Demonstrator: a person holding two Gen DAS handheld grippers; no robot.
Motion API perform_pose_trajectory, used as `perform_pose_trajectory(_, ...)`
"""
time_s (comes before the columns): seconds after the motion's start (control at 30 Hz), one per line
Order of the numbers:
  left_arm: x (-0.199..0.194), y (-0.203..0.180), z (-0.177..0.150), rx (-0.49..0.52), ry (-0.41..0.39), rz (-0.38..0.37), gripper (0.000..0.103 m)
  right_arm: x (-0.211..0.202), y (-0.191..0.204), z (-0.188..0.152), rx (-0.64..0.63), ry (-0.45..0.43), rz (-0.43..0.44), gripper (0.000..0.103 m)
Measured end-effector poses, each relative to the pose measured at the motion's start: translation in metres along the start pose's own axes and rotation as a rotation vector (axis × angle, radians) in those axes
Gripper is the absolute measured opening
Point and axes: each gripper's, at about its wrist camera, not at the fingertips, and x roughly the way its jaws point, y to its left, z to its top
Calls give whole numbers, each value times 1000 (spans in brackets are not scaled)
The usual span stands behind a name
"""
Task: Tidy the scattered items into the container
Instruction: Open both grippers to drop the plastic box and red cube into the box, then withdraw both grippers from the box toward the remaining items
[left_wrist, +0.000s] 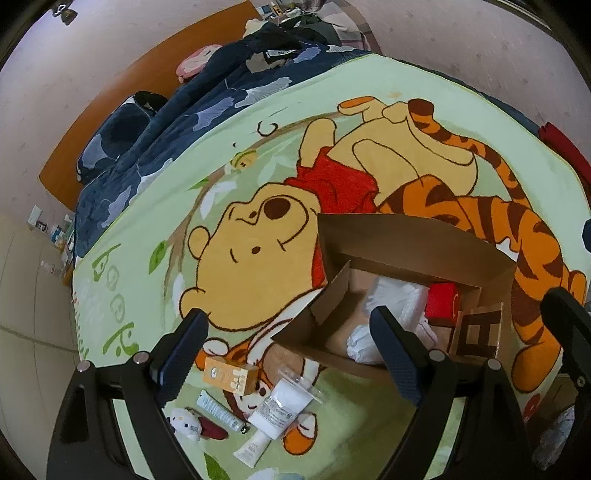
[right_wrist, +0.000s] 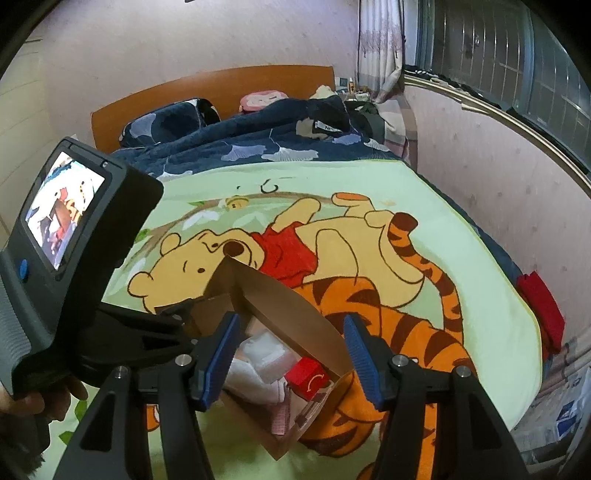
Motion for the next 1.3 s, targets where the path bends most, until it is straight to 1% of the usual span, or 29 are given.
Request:
perform_pose_trajectory(0.43, -42, 8, -25, -54, -26, -6, 90, -40, 15, -6, -47, -39, 14, 60)
perform_pose_trajectory(0.6, -56, 8, -38, -80, -24, -23, 90, -53, 18, -11, -51, -44, 21, 60)
perform_pose_trajectory(0.73, -63, 5, -45, -99, -10, -50, 90, -60, 16, -16, -43, -39, 21, 60)
perform_pose_trajectory(1.07, -83, -8, -52, -108, -15, -90, 90, -77, 2, -26, -3, -39, 2, 60)
perform_pose_trajectory(1.3, -95, -16, -61, -111, -24, -99, 90, -89, -4, -36, 10, -43, -15, 60)
